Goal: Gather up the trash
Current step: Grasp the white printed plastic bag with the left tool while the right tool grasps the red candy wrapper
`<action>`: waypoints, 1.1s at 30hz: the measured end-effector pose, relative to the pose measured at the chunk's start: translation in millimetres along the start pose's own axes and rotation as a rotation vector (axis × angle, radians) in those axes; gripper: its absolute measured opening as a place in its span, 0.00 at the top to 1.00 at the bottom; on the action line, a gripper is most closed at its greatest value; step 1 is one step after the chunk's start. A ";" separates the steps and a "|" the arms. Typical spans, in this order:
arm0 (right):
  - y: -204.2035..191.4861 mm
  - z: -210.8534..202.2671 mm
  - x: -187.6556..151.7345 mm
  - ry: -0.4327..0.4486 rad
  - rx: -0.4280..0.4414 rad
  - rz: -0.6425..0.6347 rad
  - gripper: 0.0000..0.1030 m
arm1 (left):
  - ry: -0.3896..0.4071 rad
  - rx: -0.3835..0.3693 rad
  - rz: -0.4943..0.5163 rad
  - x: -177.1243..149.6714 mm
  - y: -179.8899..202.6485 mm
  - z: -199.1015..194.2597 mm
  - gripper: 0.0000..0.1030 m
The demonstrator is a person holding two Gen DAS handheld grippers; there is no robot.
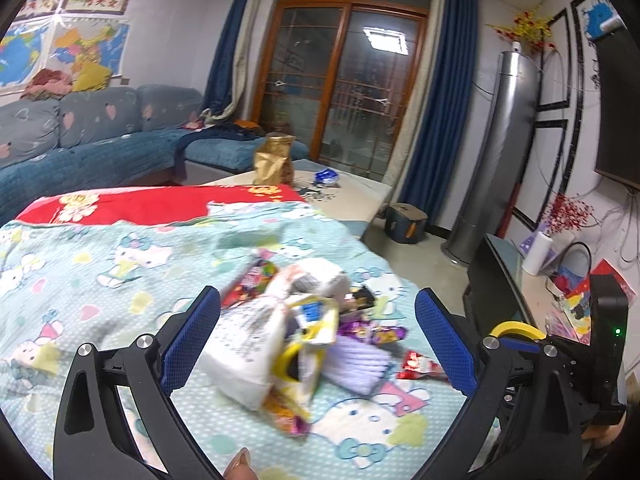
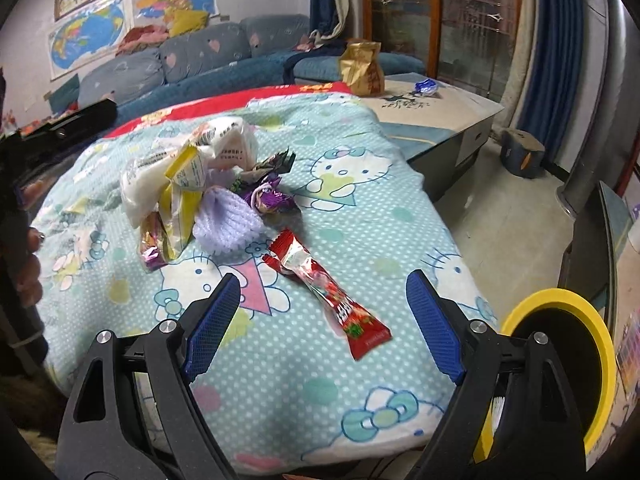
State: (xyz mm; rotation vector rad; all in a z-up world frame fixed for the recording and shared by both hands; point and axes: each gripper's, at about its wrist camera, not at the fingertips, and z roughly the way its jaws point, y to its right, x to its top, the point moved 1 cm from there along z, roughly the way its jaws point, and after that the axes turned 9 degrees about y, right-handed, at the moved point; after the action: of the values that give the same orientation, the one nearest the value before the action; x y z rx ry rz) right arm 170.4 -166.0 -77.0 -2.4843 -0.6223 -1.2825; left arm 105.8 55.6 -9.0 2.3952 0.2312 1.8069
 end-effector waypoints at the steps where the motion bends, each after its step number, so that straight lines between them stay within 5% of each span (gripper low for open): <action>1: -0.6 4.1 0.2 -0.007 0.004 -0.001 0.25 | -0.002 0.008 -0.005 -0.4 -5.1 0.2 0.08; 17: 9.4 50.1 -12.1 -0.127 0.011 0.023 0.27 | -0.148 0.055 -0.187 -30.3 -65.6 39.0 0.09; 21: 12.0 53.4 -18.5 -0.156 0.027 0.032 0.44 | -0.171 0.033 -0.242 -35.9 -70.8 46.1 0.14; 23: 11.7 51.7 -19.4 -0.155 0.039 0.035 0.64 | -0.182 0.017 -0.260 -36.4 -71.3 48.8 0.21; 26: 10.0 47.7 -20.0 -0.158 0.059 0.045 0.80 | -0.196 -0.006 -0.287 -37.4 -72.1 52.6 0.28; 33: 7.0 36.0 -24.6 -0.157 0.078 0.079 0.88 | -0.230 -0.019 -0.311 -41.2 -72.5 55.0 0.48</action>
State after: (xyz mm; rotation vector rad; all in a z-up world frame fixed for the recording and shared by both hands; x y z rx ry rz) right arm 186.5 -162.7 -117.9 -2.5346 -0.5920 -1.0221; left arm 144.5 117.6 -77.1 2.3684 0.5237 1.3834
